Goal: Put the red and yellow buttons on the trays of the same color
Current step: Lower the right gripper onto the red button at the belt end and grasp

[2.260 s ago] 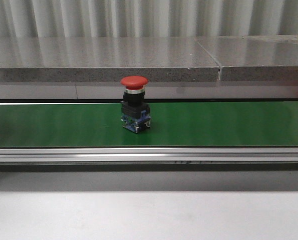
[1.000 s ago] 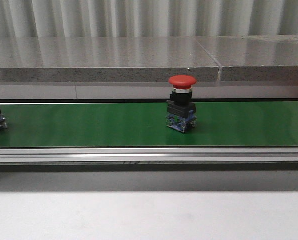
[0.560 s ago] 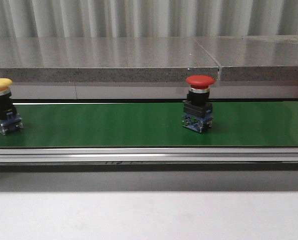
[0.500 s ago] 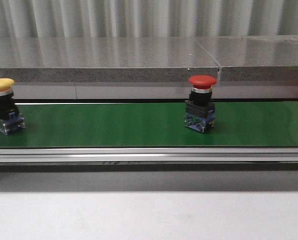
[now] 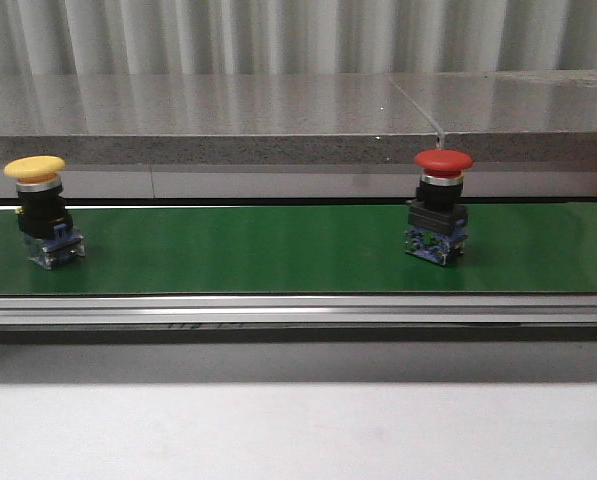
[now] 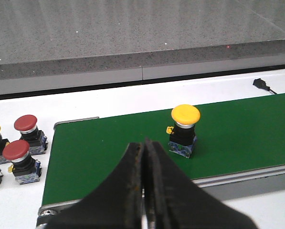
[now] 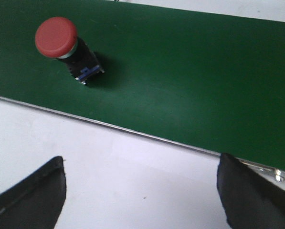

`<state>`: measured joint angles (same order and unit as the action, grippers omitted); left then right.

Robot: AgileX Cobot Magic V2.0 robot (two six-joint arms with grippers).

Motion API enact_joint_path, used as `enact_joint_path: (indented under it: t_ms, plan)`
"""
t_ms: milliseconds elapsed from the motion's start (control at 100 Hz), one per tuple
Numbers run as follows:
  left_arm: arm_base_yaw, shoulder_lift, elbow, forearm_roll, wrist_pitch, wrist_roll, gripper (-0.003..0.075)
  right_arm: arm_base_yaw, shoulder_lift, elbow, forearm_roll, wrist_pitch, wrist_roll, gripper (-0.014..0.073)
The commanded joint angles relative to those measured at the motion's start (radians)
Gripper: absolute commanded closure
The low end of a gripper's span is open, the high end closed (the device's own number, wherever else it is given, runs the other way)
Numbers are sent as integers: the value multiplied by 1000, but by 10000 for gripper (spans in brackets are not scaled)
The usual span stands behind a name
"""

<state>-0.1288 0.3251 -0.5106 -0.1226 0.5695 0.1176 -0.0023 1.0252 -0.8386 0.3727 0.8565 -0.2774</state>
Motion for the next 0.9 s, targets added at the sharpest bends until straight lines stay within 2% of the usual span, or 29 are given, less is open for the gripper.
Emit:
enact_joint_path:
  t_ms: [0, 340, 670, 710, 760, 890]
  plan:
    - [-7, 8, -23, -14, -83, 2, 740, 42, 59, -50, 35, -67, -33, -41]
    - [-7, 8, -23, -14, -83, 2, 740, 157, 337, -178, 33, -149, -125, -41]
    - [-7, 8, -23, -14, -83, 2, 740, 202, 498, -253, 33, -224, -138, -35]
    - [-7, 8, -23, -14, -83, 2, 740, 202, 507, -256, 33, -228, -138, 1]
    - [-7, 8, -23, -14, -83, 2, 740, 202, 514, -257, 32, -228, -138, 90]
    - [-7, 8, -23, -14, -83, 2, 740, 201, 514, -264, 23, -220, -138, 474]
